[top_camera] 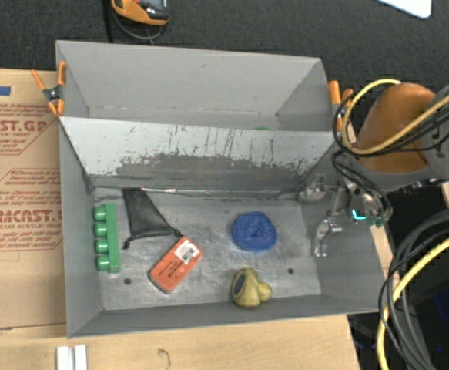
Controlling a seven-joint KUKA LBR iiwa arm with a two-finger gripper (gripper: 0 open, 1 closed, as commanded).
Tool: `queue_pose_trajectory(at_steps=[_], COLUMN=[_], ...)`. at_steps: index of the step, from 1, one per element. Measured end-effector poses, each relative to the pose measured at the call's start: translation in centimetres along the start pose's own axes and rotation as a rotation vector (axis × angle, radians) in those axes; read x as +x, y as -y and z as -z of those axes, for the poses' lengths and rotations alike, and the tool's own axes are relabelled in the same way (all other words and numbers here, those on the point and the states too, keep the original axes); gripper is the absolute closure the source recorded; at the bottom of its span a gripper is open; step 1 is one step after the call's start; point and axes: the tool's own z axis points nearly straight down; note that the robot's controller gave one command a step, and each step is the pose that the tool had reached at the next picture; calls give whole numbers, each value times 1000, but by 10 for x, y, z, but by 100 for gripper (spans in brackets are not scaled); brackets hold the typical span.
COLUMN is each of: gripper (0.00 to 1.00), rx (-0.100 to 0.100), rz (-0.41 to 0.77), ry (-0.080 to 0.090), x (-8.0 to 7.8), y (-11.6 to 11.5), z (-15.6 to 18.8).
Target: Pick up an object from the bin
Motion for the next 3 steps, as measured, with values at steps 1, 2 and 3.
queue_pose_trajectory(at_steps=[1,2,3], gripper=[0,0,0], rx=[1,3,2], rz=[1,63,183], ry=[7,8,8], x=[-2,6,-10], y=[0,-45,-97], z=[3,-17,-41])
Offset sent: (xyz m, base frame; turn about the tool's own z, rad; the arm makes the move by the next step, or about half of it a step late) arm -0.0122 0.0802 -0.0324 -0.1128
